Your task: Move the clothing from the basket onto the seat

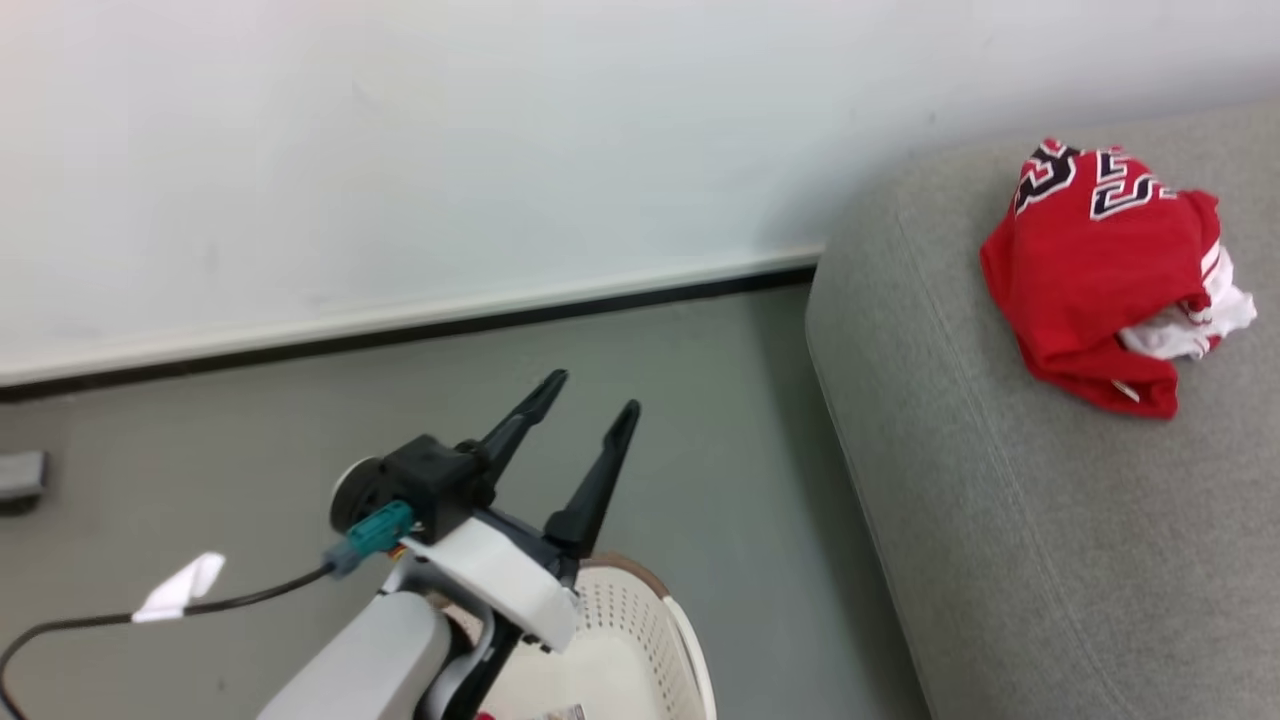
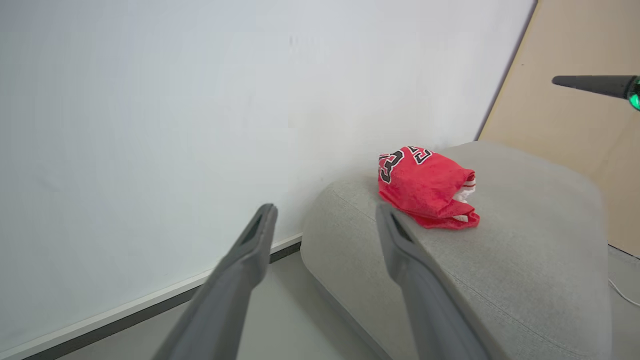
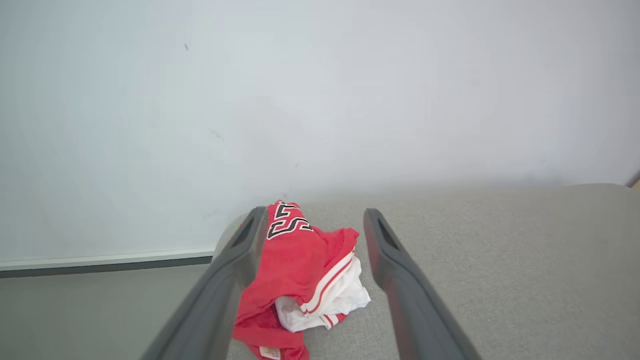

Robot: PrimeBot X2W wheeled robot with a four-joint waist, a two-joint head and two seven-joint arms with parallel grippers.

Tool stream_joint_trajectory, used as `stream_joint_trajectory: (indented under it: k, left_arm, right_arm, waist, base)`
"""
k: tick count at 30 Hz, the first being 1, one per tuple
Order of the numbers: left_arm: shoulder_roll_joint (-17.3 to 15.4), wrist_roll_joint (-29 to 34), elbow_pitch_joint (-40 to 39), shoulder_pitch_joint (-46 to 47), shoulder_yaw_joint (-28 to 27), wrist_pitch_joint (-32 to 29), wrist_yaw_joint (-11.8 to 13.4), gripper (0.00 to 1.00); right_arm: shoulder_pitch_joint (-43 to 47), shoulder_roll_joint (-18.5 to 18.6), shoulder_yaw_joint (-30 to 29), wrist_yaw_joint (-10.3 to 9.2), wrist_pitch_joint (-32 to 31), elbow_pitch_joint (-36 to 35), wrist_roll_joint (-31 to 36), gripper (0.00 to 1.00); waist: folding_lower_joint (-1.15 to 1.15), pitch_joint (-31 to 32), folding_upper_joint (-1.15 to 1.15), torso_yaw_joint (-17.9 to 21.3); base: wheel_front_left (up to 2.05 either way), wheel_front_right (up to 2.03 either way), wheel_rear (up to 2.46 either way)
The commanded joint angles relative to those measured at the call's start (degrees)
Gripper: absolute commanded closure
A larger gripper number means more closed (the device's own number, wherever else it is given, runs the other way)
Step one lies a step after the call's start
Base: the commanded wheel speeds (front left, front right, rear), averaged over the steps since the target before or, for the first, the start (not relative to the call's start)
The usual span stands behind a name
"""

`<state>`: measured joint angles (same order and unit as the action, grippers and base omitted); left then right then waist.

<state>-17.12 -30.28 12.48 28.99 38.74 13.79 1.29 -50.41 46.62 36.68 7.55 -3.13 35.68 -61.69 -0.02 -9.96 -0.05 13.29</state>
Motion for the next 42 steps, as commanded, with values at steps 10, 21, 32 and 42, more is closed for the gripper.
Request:
stream_joint_trajectory:
  k: [10, 21, 32, 42]
  left_arm:
    - [-4.3, -2.7, -2.8, -7.3, -7.4, 1.2, 4.6, 0.0]
    - [-6.5, -1.9, -6.3, -16.7, -18.3, 1.3, 9.9, 0.0]
    - [-0.7, 5.2, -9.3, -26.3, -29.2, 1.3, 9.4, 0.0]
    - [6.4, 14.3, -10.0, -33.2, -36.5, 1.3, 6.1, 0.0]
  right_arm:
    - [8.3, -3.8, -4.5, -0.13, 12.2, -8.2, 2.0, 0.0]
    - [22.8, -12.0, -13.4, -0.13, 17.8, -15.4, 11.6, 0.0]
    - [41.0, -24.6, -23.0, -0.13, 18.3, -23.1, 23.7, 0.0]
    - [48.9, -32.5, -27.2, -0.13, 18.3, -26.7, 33.1, 0.0]
  waist:
    - [0.02, 7.9, -0.01, -5.2]
    - [0.02, 10.2, -0.01, -8.8]
    - [0.02, 10.6, -0.01, -10.6]
    - [0.02, 10.7, -0.01, -10.3]
  base:
    - [0.0, 0.0, 0.0]
    - [0.0, 0.0, 0.0]
    - [0.0, 0.0, 0.0]
    - [0.0, 0.0, 0.0]
